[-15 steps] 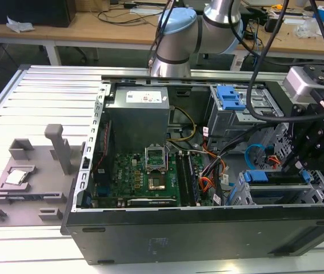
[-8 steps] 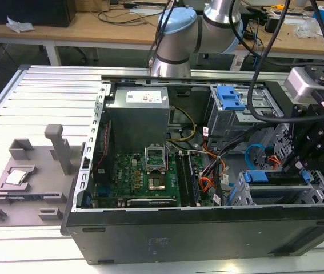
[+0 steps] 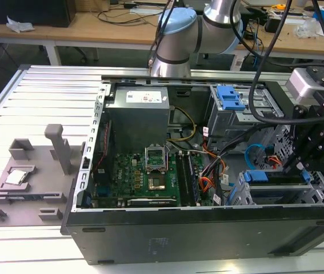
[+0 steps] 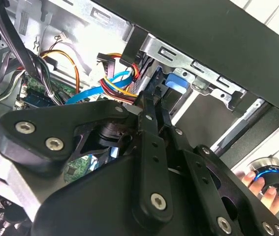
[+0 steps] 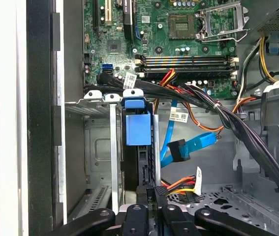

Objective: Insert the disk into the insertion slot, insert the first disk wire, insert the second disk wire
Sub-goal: 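Insert the first disk wire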

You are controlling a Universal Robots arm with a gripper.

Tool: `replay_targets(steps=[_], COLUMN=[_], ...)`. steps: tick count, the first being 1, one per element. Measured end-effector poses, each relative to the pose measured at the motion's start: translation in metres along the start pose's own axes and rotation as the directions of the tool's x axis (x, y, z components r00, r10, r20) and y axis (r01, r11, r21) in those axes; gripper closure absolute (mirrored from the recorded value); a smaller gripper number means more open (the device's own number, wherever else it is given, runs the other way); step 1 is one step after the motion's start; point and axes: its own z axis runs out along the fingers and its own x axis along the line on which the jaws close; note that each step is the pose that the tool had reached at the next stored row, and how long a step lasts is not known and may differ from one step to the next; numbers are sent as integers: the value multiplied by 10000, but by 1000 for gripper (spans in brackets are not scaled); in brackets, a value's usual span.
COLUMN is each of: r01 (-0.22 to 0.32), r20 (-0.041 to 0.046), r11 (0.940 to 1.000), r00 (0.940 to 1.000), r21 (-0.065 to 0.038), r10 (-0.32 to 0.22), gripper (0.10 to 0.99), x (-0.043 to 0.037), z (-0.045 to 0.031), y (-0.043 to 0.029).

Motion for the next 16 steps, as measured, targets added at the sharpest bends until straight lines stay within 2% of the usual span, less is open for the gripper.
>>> replay_targets(steps=[9,10,11,13,14,15,16], r01=[1,2,2,1,1,1,1], r20=[17,30,23,19,16,19,18], r11=[10000,10000,10000,10000,10000,10000,10000], r00=[10000,10000,10000,10000,10000,10000,10000], r21=[-6,-6,-7,-7,-6,-6,-6], r10=[-1,-2,-2,-1,-1,-1,-1], gripper=[914,898,835,835,835,835,835], x=[2,2,2,3,3,3,2], z=[52,59,57,54,46,2,-85], y=[-3,-4,-3,-3,-3,0,5])
